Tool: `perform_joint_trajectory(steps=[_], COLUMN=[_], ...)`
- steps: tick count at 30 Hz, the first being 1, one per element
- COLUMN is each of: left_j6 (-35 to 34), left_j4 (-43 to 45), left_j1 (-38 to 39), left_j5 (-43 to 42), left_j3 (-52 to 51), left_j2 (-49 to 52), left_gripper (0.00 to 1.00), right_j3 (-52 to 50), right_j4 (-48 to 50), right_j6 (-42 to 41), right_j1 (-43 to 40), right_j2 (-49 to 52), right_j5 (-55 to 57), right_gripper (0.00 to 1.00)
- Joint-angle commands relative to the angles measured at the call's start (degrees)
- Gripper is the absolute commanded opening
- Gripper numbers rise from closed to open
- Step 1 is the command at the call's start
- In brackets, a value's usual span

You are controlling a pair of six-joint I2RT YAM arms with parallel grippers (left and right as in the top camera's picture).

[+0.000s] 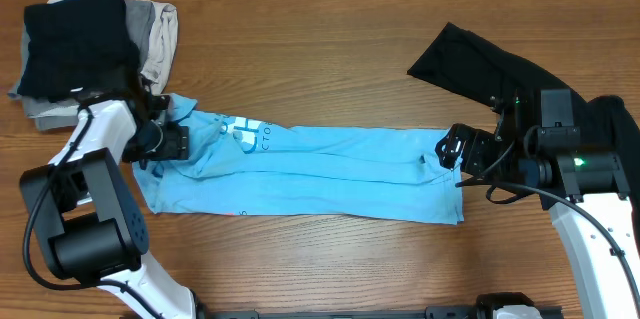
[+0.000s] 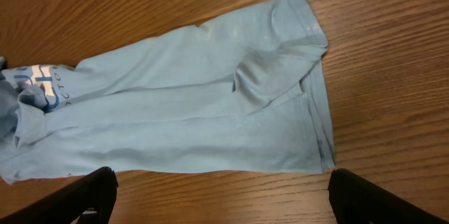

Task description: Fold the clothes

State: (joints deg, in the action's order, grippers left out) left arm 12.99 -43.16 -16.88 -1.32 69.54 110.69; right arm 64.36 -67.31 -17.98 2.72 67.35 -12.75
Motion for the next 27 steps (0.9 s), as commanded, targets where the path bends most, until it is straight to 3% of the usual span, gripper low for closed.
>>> perform_joint_trajectory(steps=[1, 5, 7, 19, 27], left_j6=[-4.02, -4.46, -4.48, -4.42, -2.71], left_j4=[-0.87, -1.20, -1.38, -14.84, -19.10], left_j1=[-2.91, -2.91, -2.86, -2.51, 3.72], left_j5=[1.27, -1.40, -2.86, -2.43, -2.01], left_j3=[-1.20, -1.20, -1.18, 9.07, 11.28], left_j2=[3.21, 3.21, 3.19, -2.14, -6.21], left_gripper=[0.68, 0.33, 0.04, 0.04, 0.04], right_j3=[-0.02, -0.02, -0.02, -0.02, -0.02], right_j4=[0.11, 0.11, -0.02, 1.31, 2.45], right_j6=[-0.09, -0.09, -0.09, -0.09, -0.09], right_j1=[0.26, 0.26, 0.26, 0.26, 0.26], right_j2=[-0.04, -0.04, -0.04, 2.67, 6.45], right_j5=[-0.44, -0.44, -0.42, -0.22, -0.22], right_gripper=[1.00, 1.00, 1.00, 0.89, 0.89])
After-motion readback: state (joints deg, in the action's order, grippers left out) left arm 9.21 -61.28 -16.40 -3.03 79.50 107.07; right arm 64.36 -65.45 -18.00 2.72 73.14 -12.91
